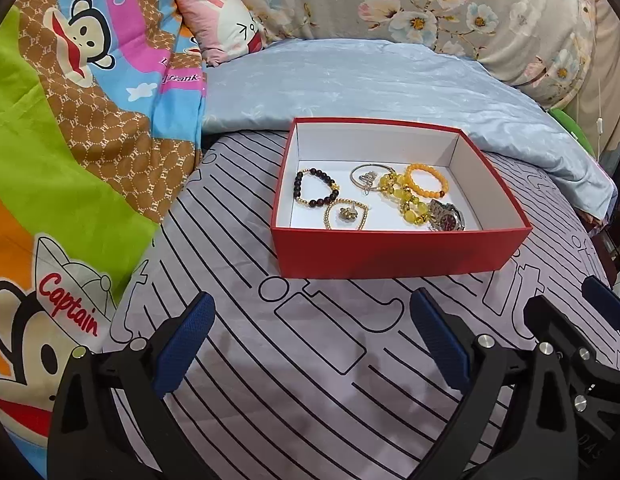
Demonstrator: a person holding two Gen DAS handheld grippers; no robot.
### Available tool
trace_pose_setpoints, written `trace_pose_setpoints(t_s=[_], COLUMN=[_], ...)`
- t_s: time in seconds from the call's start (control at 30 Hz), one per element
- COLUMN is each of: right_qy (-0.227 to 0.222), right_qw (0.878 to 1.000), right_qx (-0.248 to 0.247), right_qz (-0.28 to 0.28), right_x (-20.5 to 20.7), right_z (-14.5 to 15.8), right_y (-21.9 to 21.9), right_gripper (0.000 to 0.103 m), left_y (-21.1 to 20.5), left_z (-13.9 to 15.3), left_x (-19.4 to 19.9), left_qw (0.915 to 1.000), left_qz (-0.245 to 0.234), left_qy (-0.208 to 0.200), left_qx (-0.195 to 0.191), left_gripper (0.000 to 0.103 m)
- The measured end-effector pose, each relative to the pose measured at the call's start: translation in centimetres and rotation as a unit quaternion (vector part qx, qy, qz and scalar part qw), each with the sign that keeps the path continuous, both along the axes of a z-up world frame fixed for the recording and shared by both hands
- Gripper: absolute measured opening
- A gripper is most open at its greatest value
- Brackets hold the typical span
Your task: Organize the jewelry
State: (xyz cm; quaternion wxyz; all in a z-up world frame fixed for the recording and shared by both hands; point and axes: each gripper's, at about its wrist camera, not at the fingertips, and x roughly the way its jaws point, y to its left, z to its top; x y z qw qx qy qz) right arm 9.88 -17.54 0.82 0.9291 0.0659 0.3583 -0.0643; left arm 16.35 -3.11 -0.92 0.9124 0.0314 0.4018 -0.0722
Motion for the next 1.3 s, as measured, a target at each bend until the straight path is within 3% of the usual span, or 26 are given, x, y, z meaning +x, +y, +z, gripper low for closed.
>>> trace_pose_setpoints(t_s=[1.3], right_qy=[-0.007], right_qw=[1.0], right_qx=[-0.013], right_qz=[-0.011], right_x=[1.2], right_z=[0.9], right_y=[0.3], right_gripper=[0.086], left_y=[-0.3], left_z=[1.1], left_x=[0.8], left_qw=[0.9992], left_qz=[0.019], left_qy=[-0.023], left_qx=[0.029], left_gripper=[0.096])
